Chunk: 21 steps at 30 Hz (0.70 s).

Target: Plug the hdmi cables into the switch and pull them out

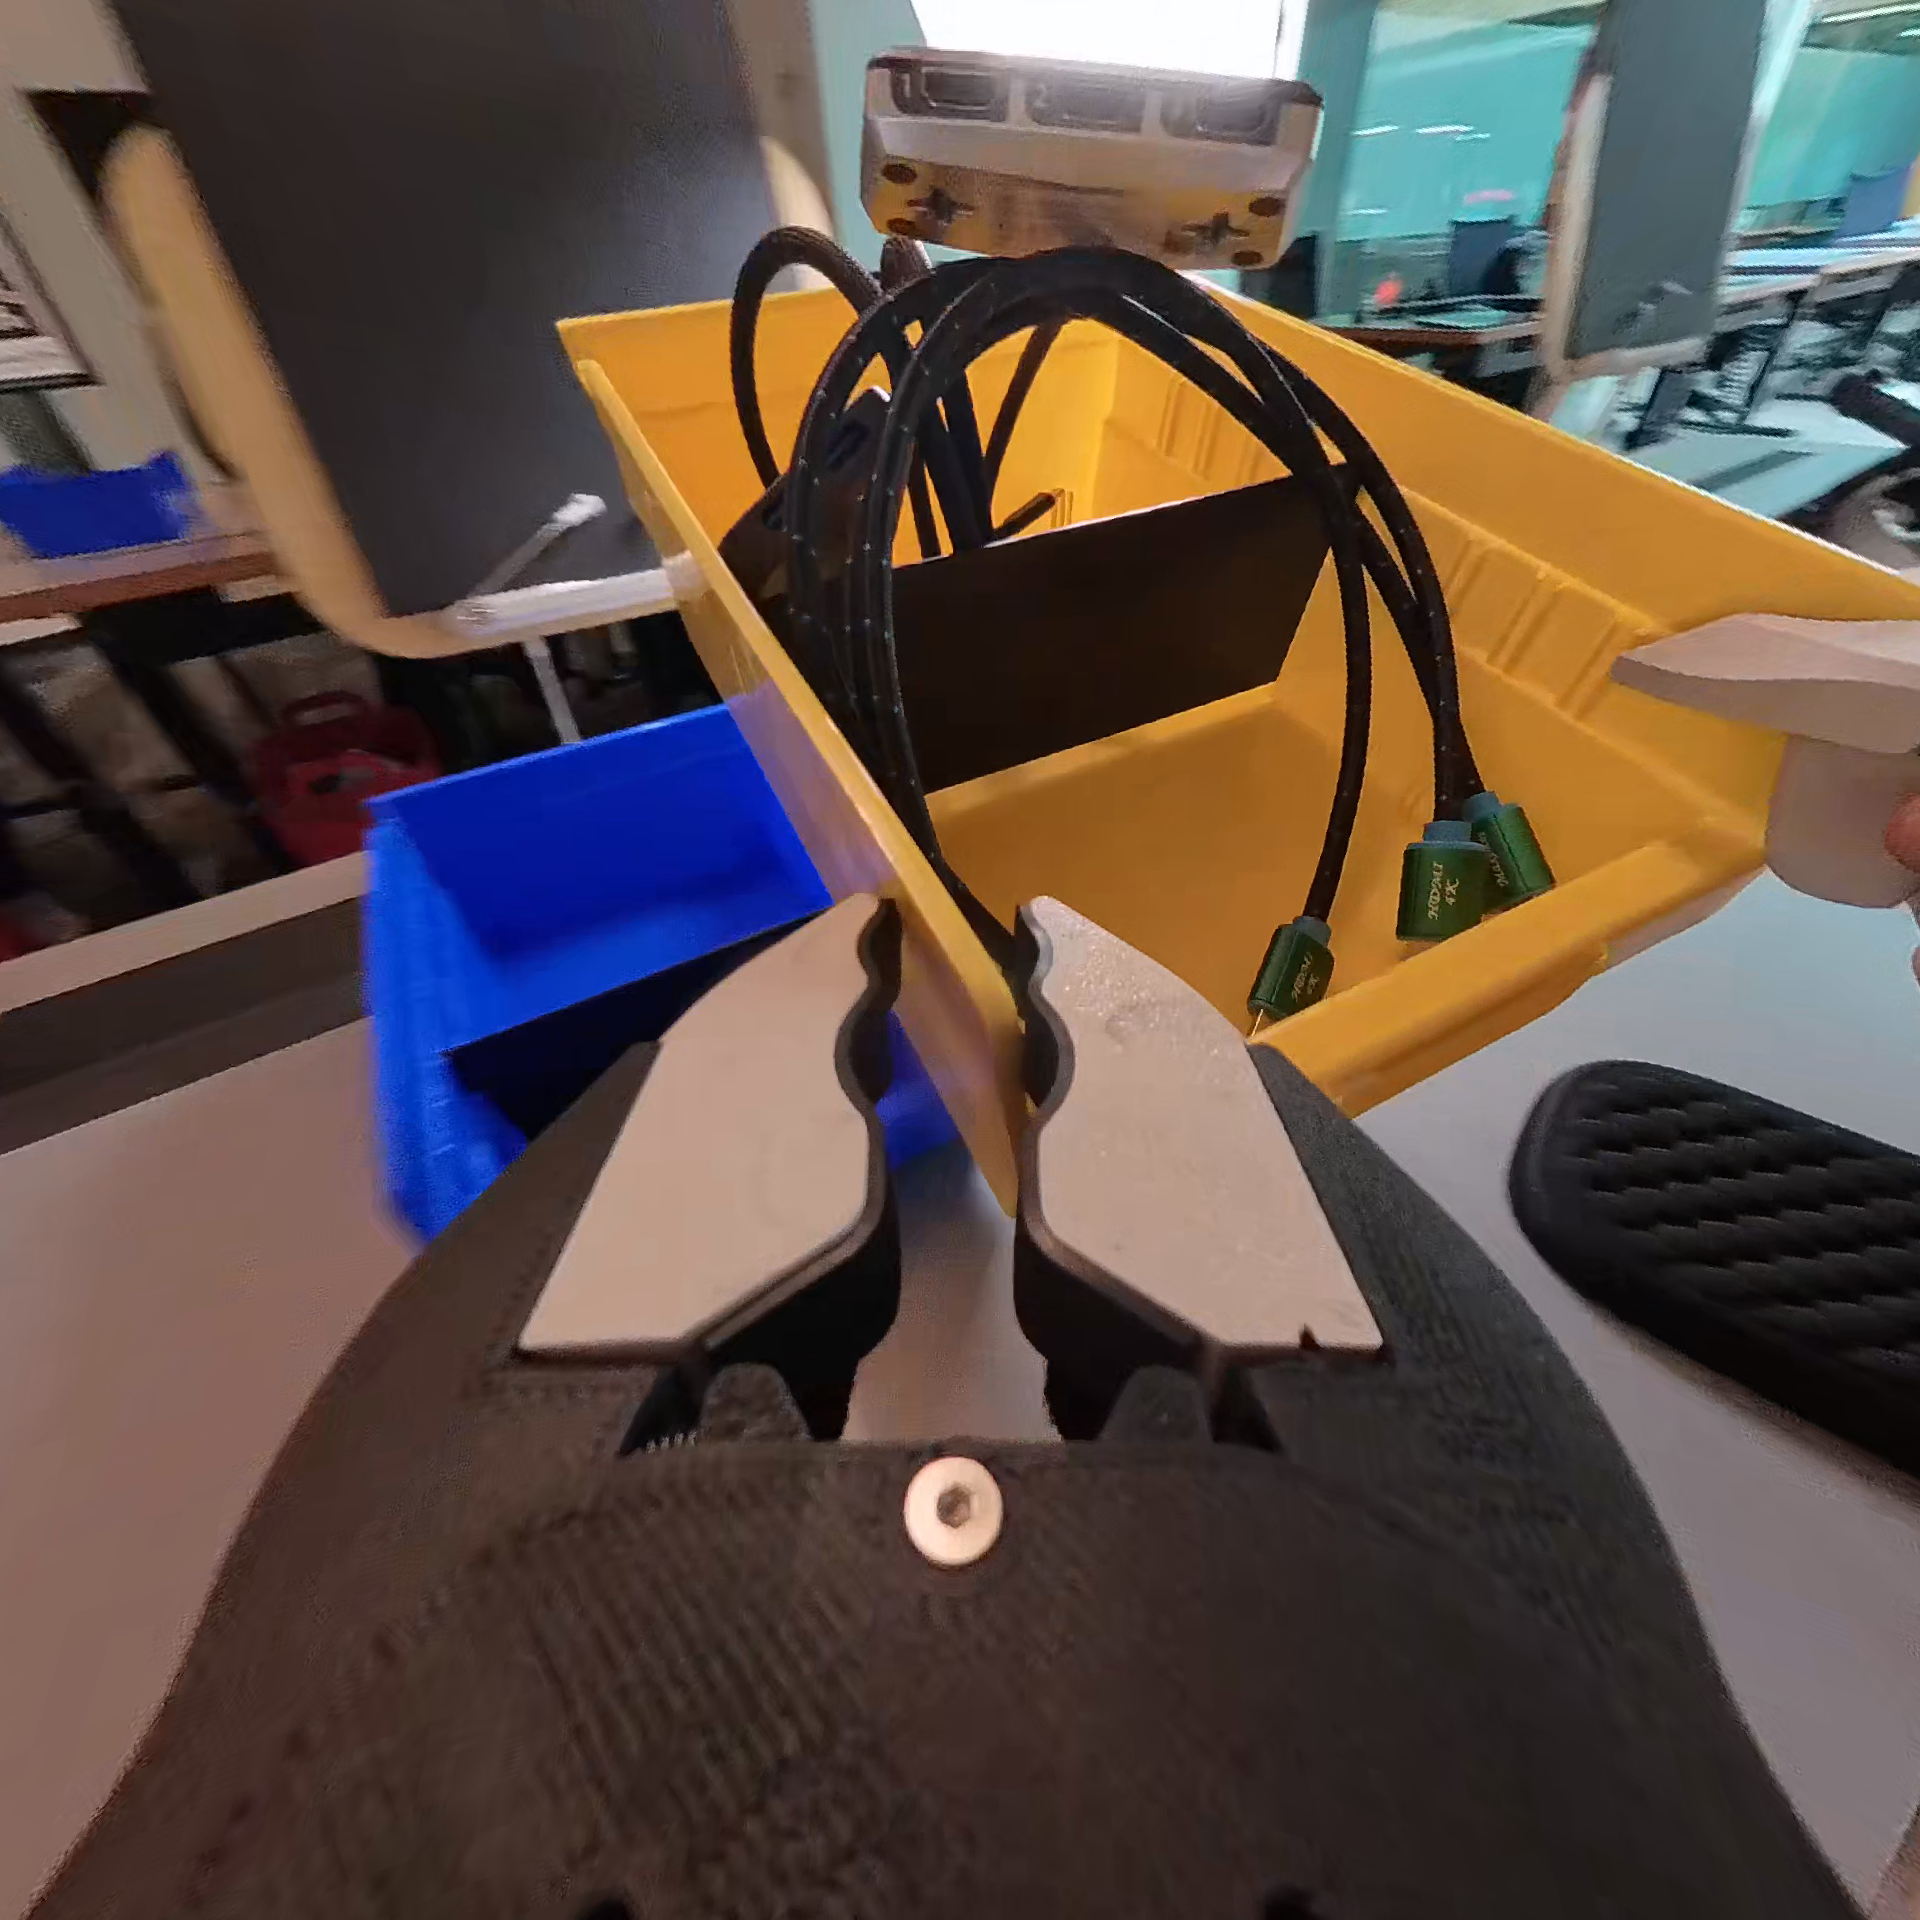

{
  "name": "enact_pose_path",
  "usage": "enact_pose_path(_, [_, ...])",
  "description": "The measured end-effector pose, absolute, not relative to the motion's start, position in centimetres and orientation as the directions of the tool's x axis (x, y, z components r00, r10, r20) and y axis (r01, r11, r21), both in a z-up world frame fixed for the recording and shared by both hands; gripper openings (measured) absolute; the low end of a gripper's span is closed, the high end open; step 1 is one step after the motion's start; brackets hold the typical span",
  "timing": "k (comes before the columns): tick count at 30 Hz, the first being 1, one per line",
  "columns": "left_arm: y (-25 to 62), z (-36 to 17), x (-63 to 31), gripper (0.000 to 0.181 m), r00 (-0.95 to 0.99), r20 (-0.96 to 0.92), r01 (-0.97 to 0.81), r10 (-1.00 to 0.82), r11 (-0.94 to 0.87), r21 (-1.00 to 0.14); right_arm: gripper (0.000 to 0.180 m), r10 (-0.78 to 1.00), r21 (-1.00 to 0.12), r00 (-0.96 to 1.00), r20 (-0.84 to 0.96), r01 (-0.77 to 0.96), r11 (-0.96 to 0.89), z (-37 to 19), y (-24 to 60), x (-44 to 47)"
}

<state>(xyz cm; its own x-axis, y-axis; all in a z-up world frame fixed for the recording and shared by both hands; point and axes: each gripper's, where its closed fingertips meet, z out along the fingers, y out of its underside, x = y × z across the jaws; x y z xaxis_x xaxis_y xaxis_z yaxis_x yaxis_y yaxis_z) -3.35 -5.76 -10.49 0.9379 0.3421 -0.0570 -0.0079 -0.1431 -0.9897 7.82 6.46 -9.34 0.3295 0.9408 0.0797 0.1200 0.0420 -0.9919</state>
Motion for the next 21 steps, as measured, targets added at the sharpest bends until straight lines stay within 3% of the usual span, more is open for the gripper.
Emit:
enact_pose_path(5, [-16.4, -8.6, -9.7, 0.019, 0.838, -0.055, 0.026, 0.543, -0.141, -0.990, 0.018, 0.993, -0.994, 0.100, 0.065, 0.097, 0.055, -8.2, -2.3, -1.5])
enact_pose_path(9, [-25.2, -9.2, -15.1, 0.017, 0.713, -0.041, 0.088, 0.700, -0.147, -0.985, 0.019, 0.997, -0.989, -0.076, 0.021, 0.147, 0.032, -10.3, -9.7, -9.2])
enact_pose_path(15, [-33.3, -14.6, -21.6, 0.016, 0.593, 0.004, 0.228, 0.805, -0.163, -0.960, 0.018, 0.981, -0.962, -0.191, -0.032, 0.271, 0.022, -16.9, -16.4, -17.2])
enact_pose_path(21, [-33.0, -21.6, -24.5, 0.017, 0.607, 0.100, 0.339, 0.788, -0.143, -0.930, 0.019, 0.988, -0.938, -0.156, -0.002, 0.343, 0.052, -22.3, -15.6, -19.5])
